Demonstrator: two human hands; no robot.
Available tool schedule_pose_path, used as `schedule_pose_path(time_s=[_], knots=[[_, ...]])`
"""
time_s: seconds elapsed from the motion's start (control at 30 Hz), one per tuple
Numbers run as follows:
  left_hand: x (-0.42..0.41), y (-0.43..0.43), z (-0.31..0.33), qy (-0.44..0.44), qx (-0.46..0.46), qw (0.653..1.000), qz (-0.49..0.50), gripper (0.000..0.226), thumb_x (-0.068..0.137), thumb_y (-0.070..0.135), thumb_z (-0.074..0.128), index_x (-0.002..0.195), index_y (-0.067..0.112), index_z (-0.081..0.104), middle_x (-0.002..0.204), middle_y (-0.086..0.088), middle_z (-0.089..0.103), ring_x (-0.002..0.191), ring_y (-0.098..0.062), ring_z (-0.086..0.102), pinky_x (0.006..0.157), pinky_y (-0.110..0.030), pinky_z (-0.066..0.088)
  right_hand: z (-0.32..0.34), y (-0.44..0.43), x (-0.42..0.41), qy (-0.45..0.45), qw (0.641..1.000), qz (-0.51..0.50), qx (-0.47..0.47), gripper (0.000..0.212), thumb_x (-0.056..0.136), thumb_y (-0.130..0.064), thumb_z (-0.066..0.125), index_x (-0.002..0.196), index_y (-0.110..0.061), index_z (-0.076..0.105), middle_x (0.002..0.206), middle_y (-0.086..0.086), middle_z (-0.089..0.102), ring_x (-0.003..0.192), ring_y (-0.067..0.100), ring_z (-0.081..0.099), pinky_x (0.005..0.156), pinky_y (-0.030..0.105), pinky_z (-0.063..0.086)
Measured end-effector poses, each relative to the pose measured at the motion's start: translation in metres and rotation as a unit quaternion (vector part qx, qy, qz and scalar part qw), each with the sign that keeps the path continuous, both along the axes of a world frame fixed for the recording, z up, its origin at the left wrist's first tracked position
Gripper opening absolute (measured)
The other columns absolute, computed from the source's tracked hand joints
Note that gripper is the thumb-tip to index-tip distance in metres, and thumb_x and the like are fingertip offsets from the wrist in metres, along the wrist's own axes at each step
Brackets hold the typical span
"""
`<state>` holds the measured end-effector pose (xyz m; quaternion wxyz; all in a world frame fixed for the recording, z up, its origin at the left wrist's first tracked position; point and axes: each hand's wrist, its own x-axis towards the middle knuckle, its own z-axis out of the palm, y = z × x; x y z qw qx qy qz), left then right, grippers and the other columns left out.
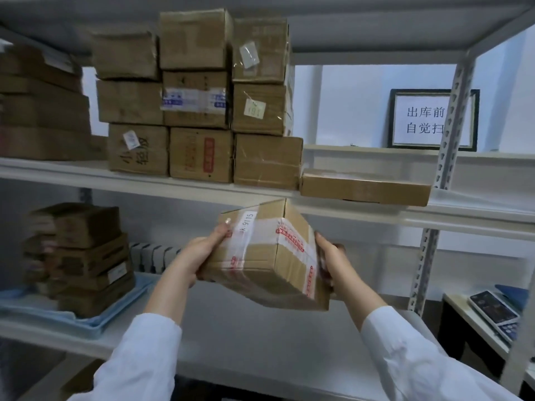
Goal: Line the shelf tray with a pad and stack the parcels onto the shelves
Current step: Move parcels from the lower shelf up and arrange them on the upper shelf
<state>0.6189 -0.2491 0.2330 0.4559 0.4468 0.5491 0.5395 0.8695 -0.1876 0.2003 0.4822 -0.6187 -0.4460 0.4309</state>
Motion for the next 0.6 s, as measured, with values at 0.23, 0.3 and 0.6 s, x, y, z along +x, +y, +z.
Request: schedule_pose_path(time_s=[0.23, 0.3, 0.6], knots=[[-0.02, -0.041, 0.032, -0.139, 0.171, 0.975, -0.024, 0.02, 0.088, 0.035, 0.055, 0.098, 0.02, 0.063, 0.095, -0.004, 0.067, 0.095, -0.021, 0.059, 0.084, -0.041, 0.047, 0.033, -0.034, -0.045, 0.067, 0.997, 0.03, 0.036, 0.085, 0.074, -0.082, 0.034, 0.136, -0.024, 0.032, 0.139, 0.013, 0.042, 0.121, 0.042, 0.046, 0.092, 0.064, 0.043], [-0.019, -0.047, 0.037, -0.167, 0.2, 0.965, -0.039, 0.03, 0.08, 0.041, 0.055, 0.104, 0.024, 0.06, 0.106, -0.003, 0.065, 0.106, -0.023, 0.056, 0.09, -0.046, 0.045, 0.041, -0.037, -0.052, 0.054, 0.997, 0.027, 0.055, 0.078, 0.081, -0.077, 0.031, 0.137, -0.023, 0.03, 0.141, 0.012, 0.039, 0.121, 0.041, 0.045, 0.092, 0.061, 0.044], [-0.031, -0.071, 0.081, -0.197, 0.355, 0.914, -0.004, 0.082, 0.072, 0.074, 0.038, 0.136, 0.024, 0.048, 0.13, -0.006, 0.06, 0.123, -0.024, 0.055, 0.099, -0.04, 0.045, 0.098, -0.061, -0.066, -0.011, 0.975, 0.111, 0.192, 0.087, 0.077, -0.074, 0.045, 0.147, -0.025, 0.027, 0.148, 0.007, 0.032, 0.128, 0.033, 0.042, 0.104, 0.051, 0.039]])
